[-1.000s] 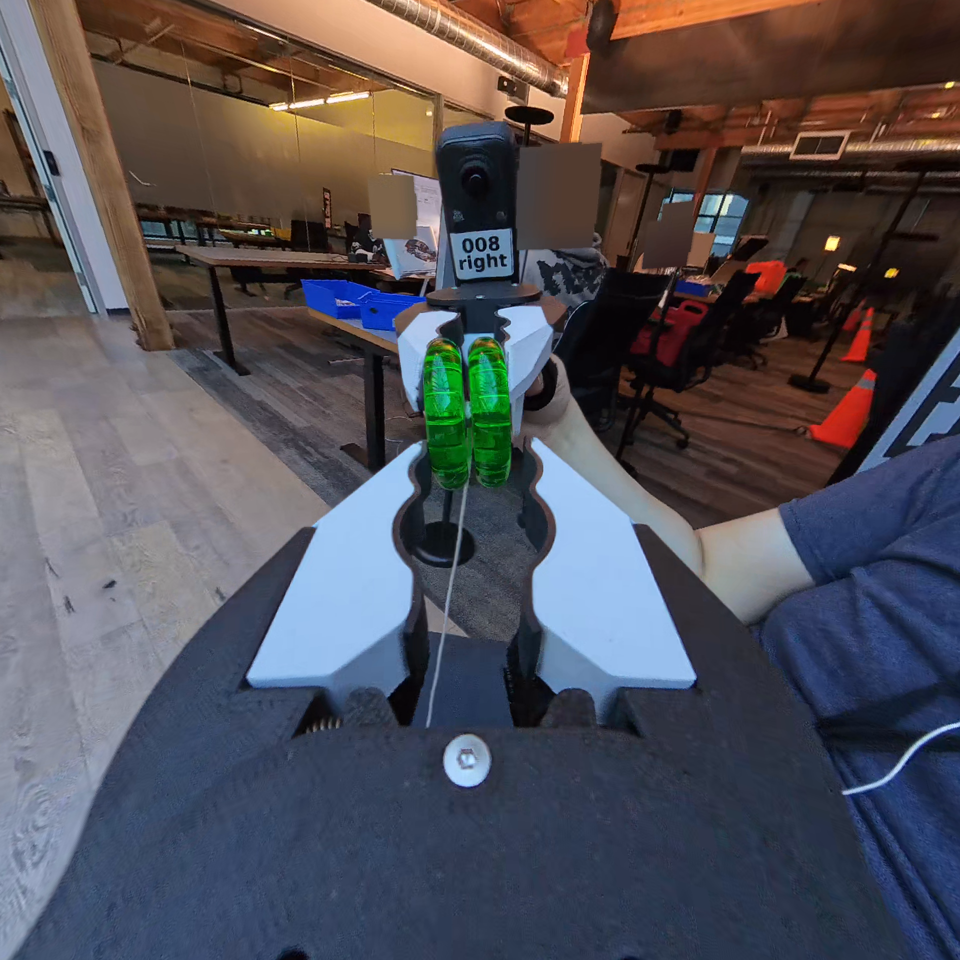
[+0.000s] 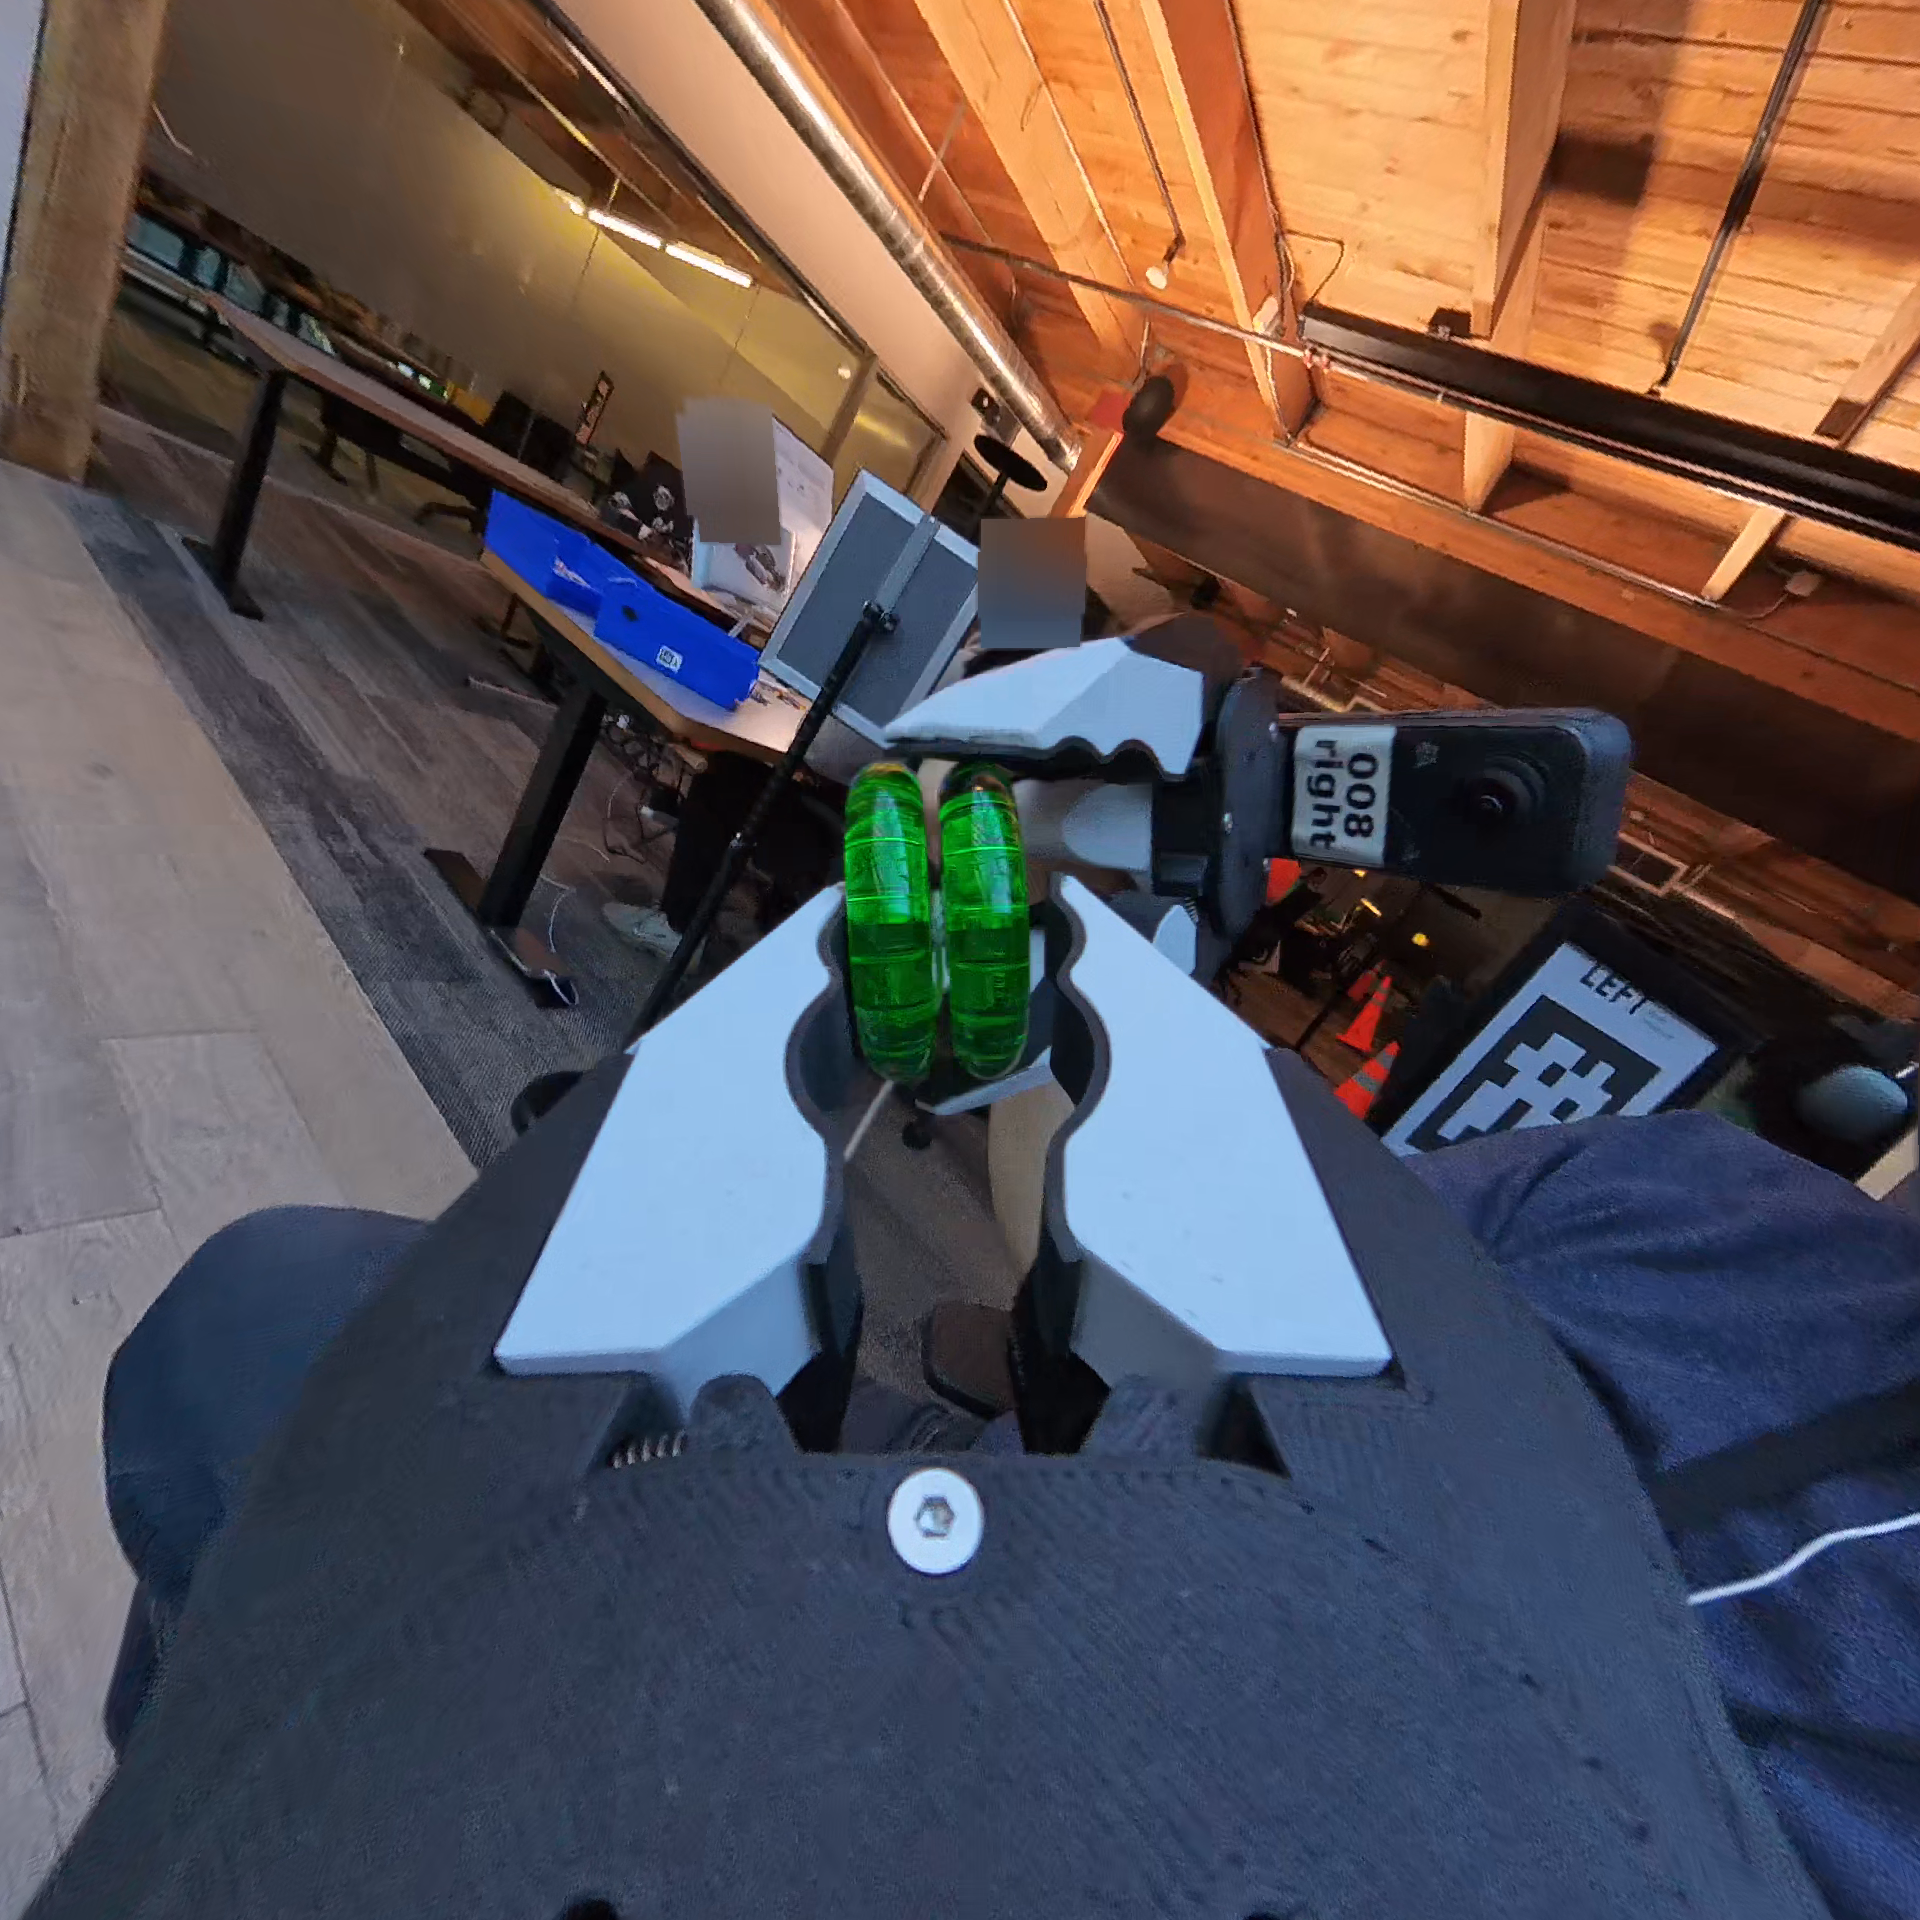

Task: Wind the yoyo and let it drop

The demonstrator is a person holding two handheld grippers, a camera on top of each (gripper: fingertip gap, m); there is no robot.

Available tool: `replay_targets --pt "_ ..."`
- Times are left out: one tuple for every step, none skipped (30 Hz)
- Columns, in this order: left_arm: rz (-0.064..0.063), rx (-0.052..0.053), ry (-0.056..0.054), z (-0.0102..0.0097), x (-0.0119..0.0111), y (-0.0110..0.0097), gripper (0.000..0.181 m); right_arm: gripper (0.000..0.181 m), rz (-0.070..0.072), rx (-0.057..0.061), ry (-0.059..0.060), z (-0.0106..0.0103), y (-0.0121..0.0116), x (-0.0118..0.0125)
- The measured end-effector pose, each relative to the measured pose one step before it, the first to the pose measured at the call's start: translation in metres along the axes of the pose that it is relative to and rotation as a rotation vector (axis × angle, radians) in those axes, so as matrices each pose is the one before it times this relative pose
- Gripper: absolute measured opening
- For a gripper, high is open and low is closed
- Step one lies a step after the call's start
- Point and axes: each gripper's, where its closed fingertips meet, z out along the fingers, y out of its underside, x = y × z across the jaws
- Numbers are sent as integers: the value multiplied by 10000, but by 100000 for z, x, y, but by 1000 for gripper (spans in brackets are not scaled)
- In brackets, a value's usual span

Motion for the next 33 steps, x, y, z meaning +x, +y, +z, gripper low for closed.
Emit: replay_targets --pt "108 -22 -57 110 -171 -154 28 61 -77 -87 170 -41 46 247" --pt "41 284 -83 -33 -125 -579 28 61 218 -11 461 67 14 616" --pt "-45 463 -143 -125 -173 -809 28 68 391 66 795 117 -48 973" --pt "-45 460 -87 -121 -60 -777 28 78 418 165 717 168 -120 700" --pt "-34 372 -7 -47 132 -587 27 77 402 -8 854 103 192 837" --pt "-26 296 -22 70 177 -380 27 75 293 5 559 38 138 345" --pt "52 219 -50 165 198 -165 27 64 121 262 117 -27 -281 -259" --pt "129 154 -64 204 210 -46 27 58 24 114 277 -127 -157 223" --pt "192 47 -88 141 144 -2 27 58 -52 -31 -71 -162 -21 85" --pt "210 -227 -43 145 147 243 27 58 -203 -102 -392 -256 67 -15" --pt "97 -398 55 214 195 360 28 58 -339 -92 -474 -346 34 37" --pt "-39 -446 200 281 332 353 29 58 -295 -69 -558 -405 -41 -23" --pt "-105 -509 378 384 553 430 30 58 -343 66 -904 -470 -221 -555" --pt "-168 -595 471 484 671 565 31 58 -295 194 -827 -466 -354 -537" --pt "-176 -543 340 506 416 450 33 58 -59 180 -537 -370 -258 -145" --pt "-78 -183 122 361 77 -133 32 58 216 4 -181 -290 68 371" --pt "8 305 3 135 -8 -832 32 58 365 -5 265 -134 76 865" --pt "87 588 -123 -42 -100 -1141 31 63 426 24 712 -78 -28 1270" --pt "222 468 -302 -72 -271 -899 30 78 455 373 797 -41 -543 1116" --pt "354 291 -391 -17 -329 -550 30 81 401 403 654 -46 -547 691" --pt "336 243 -301 29 -148 -362 30 80 104 268 598 -49 -313 425" --pt "164 238 -190 22 -35 -280 31 77 -201 160 430 -73 -162 88" --pt "29 195 -119 -9 -40 -205 30 66 -325 105 88 -95 -153 -347" --pt "-41 36 12 -16 66 3 31 54 -304 21 -203 -60 -105 -623" --pt "-90 -142 147 -25 185 195 30 54 -285 -5 -123 -119 -90 -85" --pt "-120 -140 228 9 292 189 30 54 -73 49 -263 -159 -214 -28" --pt "-204 3 252 63 384 16 30 56 -32 92 -223 -106 -344 66" --pt "-205 24 270 122 457 16 30 64 -60 0 -69 -24 -273 268" --pt "-149 -80 278 221 466 169 30 68 -104 -110 -139 2 -174 80" --pt "-96 -96 142 262 265 193 30 63 -216 -142 -324 -11 -108 -297" --pt "26 -45 -62 199 -34 98 30 59 -295 -204 -190 -23 78 -142" --pt "179 -99 -127 100 -119 135 30 59 -182 -201 -174 -82 177 -29" --pt "169 -286 -60 74 -34 387 30 60 -145 -93 -349 -172 118 -173"
